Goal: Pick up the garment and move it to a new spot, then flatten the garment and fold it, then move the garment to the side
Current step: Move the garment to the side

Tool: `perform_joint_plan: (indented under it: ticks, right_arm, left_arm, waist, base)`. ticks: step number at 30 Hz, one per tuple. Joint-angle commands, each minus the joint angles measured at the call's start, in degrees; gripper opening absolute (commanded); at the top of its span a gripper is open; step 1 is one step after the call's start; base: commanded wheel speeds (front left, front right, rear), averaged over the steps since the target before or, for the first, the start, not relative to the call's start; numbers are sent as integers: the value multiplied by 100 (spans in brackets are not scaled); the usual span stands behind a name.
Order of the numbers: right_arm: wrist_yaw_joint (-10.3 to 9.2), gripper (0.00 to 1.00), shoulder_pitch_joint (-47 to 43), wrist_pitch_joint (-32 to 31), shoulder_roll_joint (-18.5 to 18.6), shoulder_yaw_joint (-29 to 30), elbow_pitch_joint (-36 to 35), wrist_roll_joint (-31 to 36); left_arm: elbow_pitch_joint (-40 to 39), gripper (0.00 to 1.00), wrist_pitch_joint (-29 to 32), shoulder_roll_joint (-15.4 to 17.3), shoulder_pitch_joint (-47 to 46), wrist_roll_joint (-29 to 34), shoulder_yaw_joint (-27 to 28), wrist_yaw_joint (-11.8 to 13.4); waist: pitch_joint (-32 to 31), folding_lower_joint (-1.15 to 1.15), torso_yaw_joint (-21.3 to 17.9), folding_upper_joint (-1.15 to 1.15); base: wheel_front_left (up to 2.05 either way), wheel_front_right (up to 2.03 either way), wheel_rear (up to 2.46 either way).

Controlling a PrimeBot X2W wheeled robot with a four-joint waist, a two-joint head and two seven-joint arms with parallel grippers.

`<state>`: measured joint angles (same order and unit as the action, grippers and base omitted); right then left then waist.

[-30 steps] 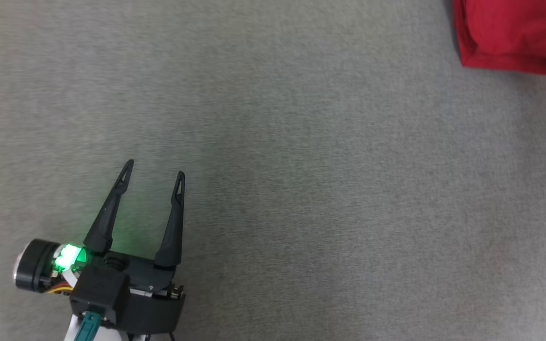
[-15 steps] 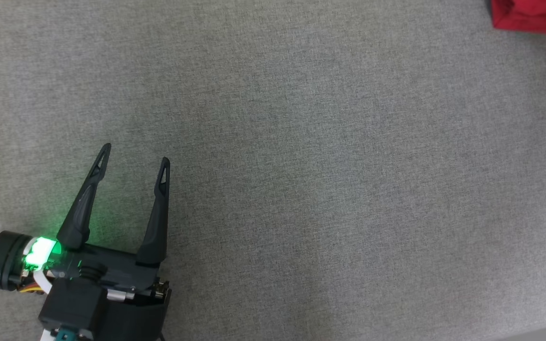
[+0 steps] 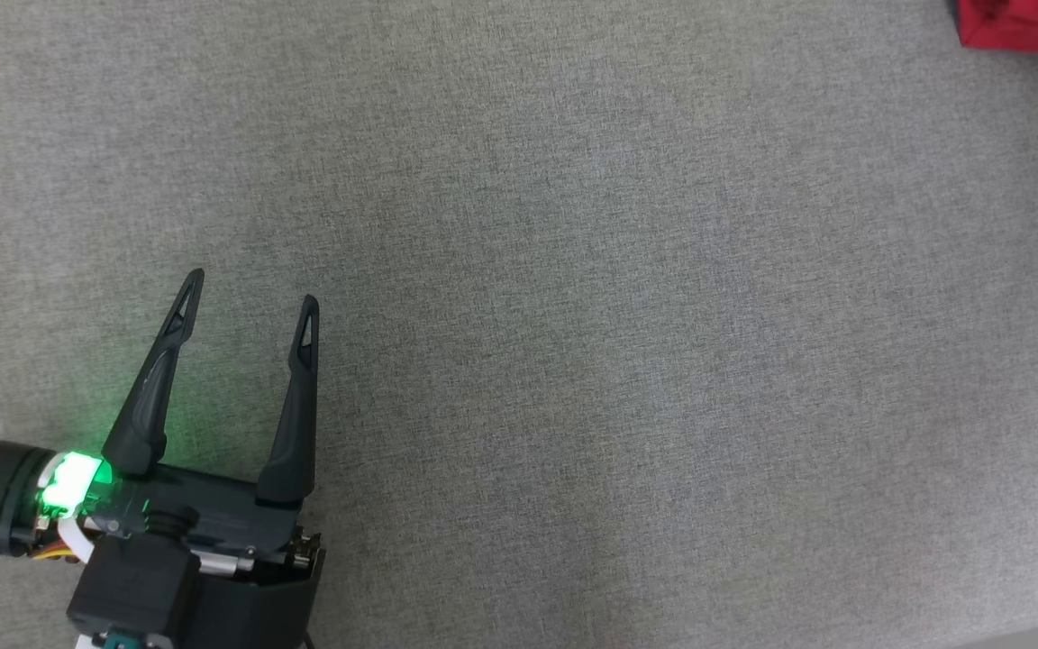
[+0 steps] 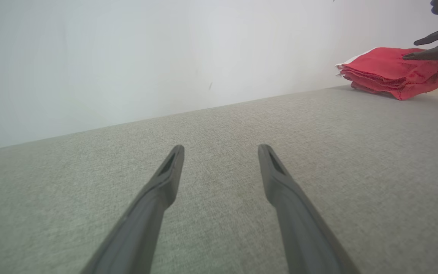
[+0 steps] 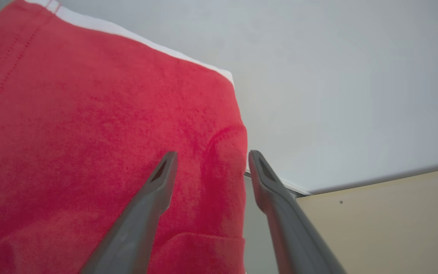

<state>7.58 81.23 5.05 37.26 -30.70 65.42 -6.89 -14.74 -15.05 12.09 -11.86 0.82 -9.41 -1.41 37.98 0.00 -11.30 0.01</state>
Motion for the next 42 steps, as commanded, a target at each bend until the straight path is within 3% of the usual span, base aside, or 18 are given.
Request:
perform_joint_plan:
  ticks: [1, 7, 13, 18, 22, 31, 36, 42]
  right_arm:
    - [-17, 100, 63, 25, 9, 15, 22, 23]
    - [-18, 100, 52, 145, -21, 7, 85, 60]
    - [-18, 100, -294, 779, -136, 168, -92, -110]
    - [-18, 100, -836, 1011, -249, 399, -586, -253]
    - [-18, 100, -1484, 1021, -379, 1132, -1520, -439]
    - [-17, 100, -3948, 1013, -1481, 2835, -3494, 196]
    - [-17, 100, -4880, 1013, -2010, 3303, -4120, 456]
    - [-17, 100, -5935, 1014, -2505, 3438, -4785, 559]
  left_arm:
    - [61, 100, -11, 36, -5, -23, 16, 43]
    - [145, 100, -11, -23, 69, -83, -23, 100]
    - [314, 100, -12, -188, 120, -216, -54, 149]
    - [469, 100, -12, -350, 223, -351, 76, 191]
    - [568, 100, -12, -444, 366, -385, 208, 230]
    - [884, 100, -11, -642, 842, -459, 496, 219]
    - [1121, 100, -11, -730, 1118, -491, 589, 166]
    - [1415, 100, -12, -817, 1351, -570, 749, 139]
  waist:
    - [-26, 0, 12, -1]
    - [-231, 0, 38, -1]
    - [-694, 0, 188, -1]
    - [-1169, 0, 384, -1]
    - [-1554, 0, 539, -1]
    - [-2455, 0, 871, -1]
    - [-2853, 0, 1019, -1]
    - [-3215, 0, 1144, -1]
  base:
    - [0, 0, 0]
    - [0, 0, 0]
    - [0, 0, 0]
    - [0, 0, 0]
    - [0, 0, 0]
    - [0, 0, 0]
    - [0, 0, 0]
    - [0, 0, 0]
